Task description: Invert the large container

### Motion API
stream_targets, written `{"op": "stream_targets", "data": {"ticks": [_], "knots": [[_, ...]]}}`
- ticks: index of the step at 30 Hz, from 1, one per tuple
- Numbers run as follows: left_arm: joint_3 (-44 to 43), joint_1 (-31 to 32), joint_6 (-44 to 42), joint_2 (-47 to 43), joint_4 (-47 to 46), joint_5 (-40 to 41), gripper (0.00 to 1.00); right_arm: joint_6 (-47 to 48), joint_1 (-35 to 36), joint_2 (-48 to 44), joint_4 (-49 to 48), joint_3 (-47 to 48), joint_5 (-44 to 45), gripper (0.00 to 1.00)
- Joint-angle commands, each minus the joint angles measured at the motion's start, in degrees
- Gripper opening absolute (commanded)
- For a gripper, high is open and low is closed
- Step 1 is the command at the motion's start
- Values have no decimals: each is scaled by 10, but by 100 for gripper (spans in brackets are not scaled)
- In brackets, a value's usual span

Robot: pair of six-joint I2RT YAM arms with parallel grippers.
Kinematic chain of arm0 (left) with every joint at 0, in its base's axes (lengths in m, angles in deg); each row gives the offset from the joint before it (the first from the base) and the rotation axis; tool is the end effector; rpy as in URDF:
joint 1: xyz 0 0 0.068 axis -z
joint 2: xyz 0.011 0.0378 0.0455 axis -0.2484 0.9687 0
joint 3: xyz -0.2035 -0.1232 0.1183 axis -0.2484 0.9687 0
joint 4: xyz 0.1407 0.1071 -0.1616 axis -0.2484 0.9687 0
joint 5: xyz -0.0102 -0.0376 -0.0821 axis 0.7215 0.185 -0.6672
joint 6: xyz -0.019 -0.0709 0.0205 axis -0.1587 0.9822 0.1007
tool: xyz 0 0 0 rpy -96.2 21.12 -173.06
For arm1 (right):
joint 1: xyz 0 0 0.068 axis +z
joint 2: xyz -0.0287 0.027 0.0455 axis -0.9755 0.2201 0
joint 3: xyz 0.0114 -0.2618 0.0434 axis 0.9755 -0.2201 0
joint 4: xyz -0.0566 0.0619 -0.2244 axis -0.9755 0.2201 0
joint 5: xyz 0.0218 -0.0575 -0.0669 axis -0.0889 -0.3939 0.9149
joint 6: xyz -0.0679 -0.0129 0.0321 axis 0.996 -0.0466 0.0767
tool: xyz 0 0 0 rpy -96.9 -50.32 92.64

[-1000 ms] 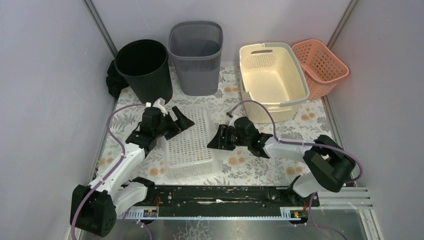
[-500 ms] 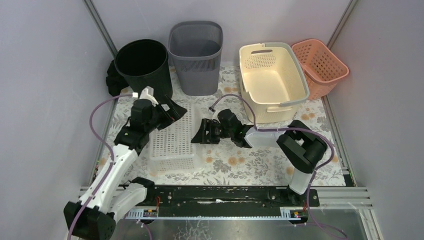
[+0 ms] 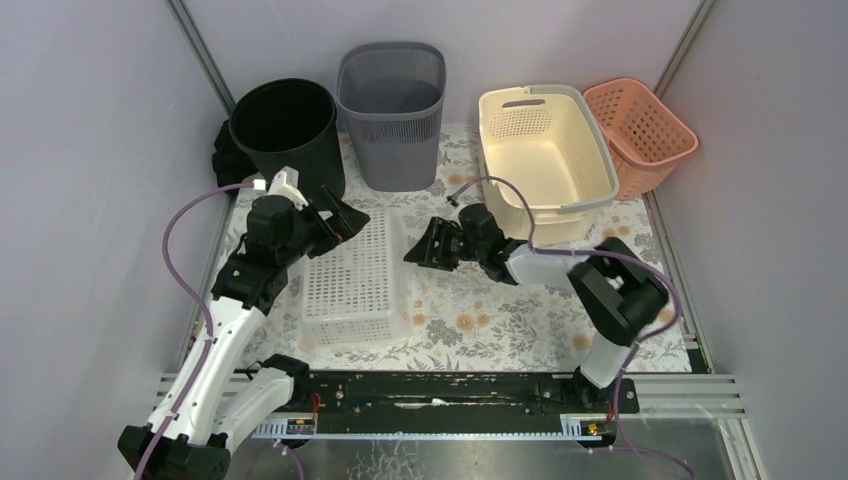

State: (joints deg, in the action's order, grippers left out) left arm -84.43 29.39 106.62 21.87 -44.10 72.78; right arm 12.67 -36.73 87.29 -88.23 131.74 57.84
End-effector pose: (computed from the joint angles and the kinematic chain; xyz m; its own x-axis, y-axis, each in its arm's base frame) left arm 0.1864 -0.0609 0.3196 -0.5728 -0.5465 -0.6110 0.0086 0.7413 -0.6711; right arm 0.2626 0.2557 0.1880 -0.8535 0.2128 -0.4756 -0.3160 0.5144 0.7972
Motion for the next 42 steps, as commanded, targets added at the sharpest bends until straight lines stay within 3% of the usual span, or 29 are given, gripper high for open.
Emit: {"op": "stream_targets", "data": {"ticks": [1,7,23,26,30,36,38,42], "knots": [[-49,1,-16,-12,22,-22,100,-44,31,89,-54,80,-35,55],[-82,1,-20,-30,43,-32,100,-71,101,215,-31,214,-28,60],[-87,1,-17,-48,46,-49,100,-106,148,506,41,667,-38,63],[-93,1,-20,-45,47,-47,100,-116,152,531,17,699,-59,63],[-113,1,-23,-42,55,-47,100,-73,143,431,-17,590,-54,63],[-158,1,-30,-35,58,-50,100,49,94,189,58,399,-43,64],[-178,1,-40,-27,65,-44,100,100,77,109,137,382,-38,65],[-188,1,-55,-6,72,-38,100,263,55,19,449,490,92,67]]}}
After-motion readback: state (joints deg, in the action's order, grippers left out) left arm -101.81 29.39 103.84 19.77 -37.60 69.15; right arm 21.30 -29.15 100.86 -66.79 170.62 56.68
